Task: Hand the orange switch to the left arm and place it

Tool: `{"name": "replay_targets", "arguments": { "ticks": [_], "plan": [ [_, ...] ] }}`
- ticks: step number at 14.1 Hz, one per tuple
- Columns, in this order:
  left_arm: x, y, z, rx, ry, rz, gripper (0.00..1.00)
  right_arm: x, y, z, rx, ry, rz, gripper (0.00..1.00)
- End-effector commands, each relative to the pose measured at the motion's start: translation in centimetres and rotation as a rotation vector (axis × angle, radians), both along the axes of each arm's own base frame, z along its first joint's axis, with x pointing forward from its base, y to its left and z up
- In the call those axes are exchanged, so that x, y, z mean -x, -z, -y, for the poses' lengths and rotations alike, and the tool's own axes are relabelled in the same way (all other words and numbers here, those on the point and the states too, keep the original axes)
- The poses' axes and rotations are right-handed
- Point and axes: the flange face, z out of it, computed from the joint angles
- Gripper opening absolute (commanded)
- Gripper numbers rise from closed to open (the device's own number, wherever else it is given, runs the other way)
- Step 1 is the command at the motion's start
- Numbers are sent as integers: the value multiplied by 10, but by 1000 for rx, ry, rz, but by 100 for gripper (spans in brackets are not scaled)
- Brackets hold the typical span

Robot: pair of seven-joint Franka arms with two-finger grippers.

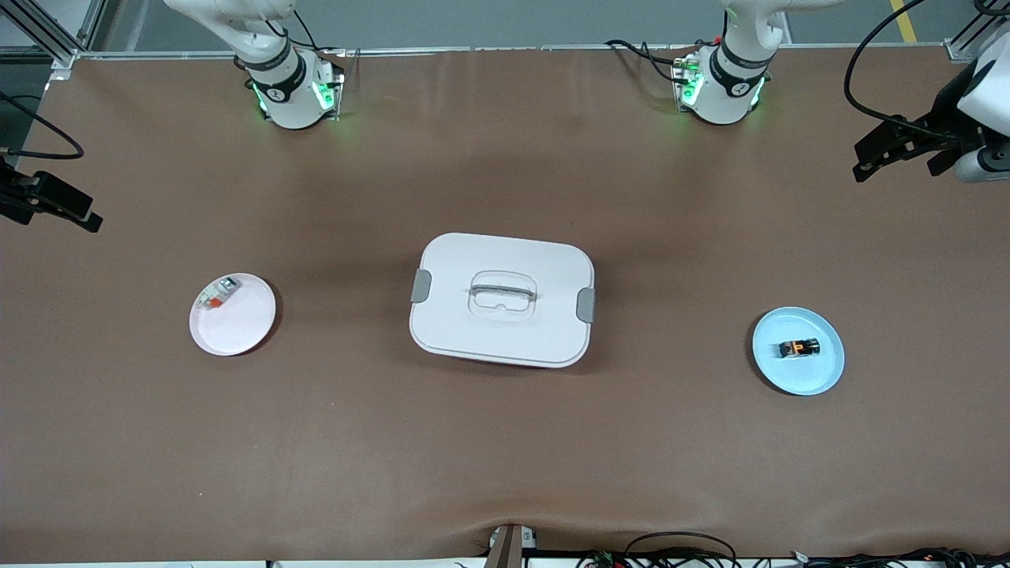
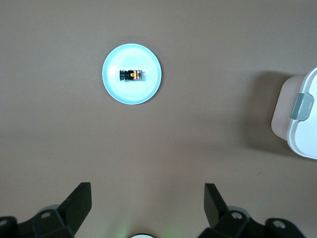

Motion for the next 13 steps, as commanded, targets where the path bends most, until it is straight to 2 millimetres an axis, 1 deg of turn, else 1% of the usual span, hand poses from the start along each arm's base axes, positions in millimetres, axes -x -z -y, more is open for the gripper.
{"name": "replay_targets", "arguments": {
  "ticks": [1, 3, 5, 13],
  "plan": [
    [0, 0, -1, 17, 50, -6, 100, 1, -4, 4, 18, -12, -4, 100],
    [-3, 4, -1, 17, 60, -12, 100, 0, -3, 4, 18, -12, -5, 100],
    [-4, 0, -2, 18, 55, -3, 100, 1, -4, 4, 18, -12, -4, 100],
    [-4, 0, 1, 19, 32, -4, 100, 1, -4, 4, 20, -12, -4, 100]
  ]
}}
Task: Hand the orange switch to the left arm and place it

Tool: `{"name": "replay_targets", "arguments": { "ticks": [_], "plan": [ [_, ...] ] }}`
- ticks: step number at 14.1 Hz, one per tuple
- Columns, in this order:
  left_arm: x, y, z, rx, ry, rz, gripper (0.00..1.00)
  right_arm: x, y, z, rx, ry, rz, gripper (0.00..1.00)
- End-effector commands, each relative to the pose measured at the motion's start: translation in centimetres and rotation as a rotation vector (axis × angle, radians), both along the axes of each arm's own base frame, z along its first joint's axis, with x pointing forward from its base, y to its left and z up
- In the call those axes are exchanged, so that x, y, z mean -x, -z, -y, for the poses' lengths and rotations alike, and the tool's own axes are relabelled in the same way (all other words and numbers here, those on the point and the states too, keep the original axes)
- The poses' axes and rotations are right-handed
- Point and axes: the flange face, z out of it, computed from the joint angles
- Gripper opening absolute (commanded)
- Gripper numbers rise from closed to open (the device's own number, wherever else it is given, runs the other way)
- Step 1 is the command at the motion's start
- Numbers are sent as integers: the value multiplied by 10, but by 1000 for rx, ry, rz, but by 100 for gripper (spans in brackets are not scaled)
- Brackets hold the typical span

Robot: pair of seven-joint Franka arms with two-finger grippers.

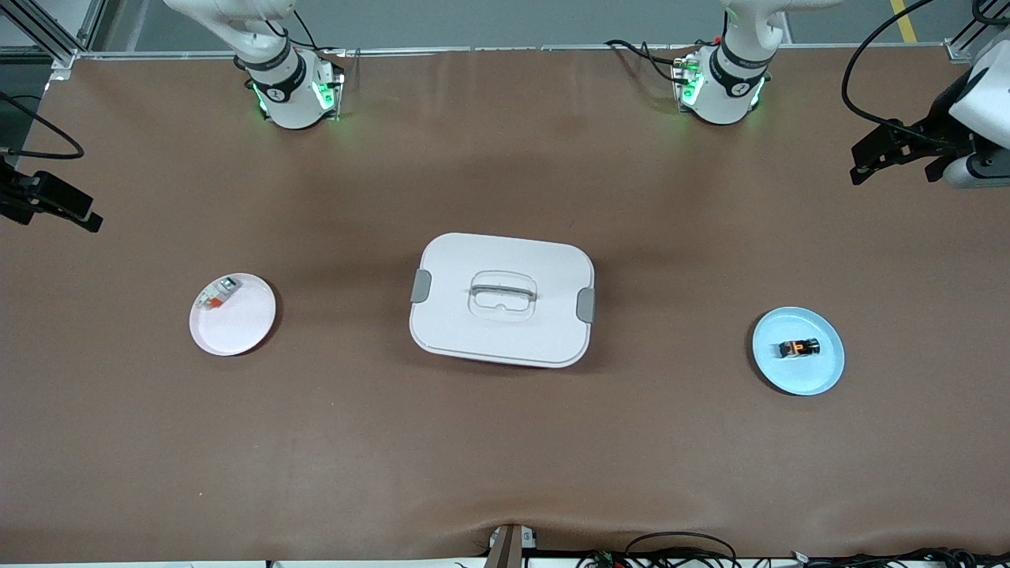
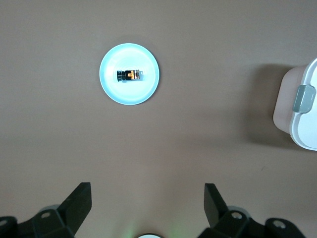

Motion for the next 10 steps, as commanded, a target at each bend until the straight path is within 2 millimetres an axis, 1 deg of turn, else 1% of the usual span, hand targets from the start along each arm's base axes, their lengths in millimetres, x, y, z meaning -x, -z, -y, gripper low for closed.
{"name": "replay_targets", "arguments": {
  "ticks": [1, 4, 6, 9, 10],
  "plan": [
    [-1, -5, 2, 20, -27, 6, 100, 0, -4, 4, 19, -8, -5, 100],
    [1, -6, 5, 24, -33, 1, 100, 1, -4, 4, 19, -8, -3, 100],
    [2, -6, 9, 42, -75, -1, 100, 1, -4, 4, 19, -8, -3, 100],
    [3, -8, 9, 34, -61, 3, 100, 1, -4, 4, 19, -8, -3, 100],
    [5, -9, 12, 32, -55, -1, 100, 1, -4, 4, 19, -8, -3, 100]
  ]
}}
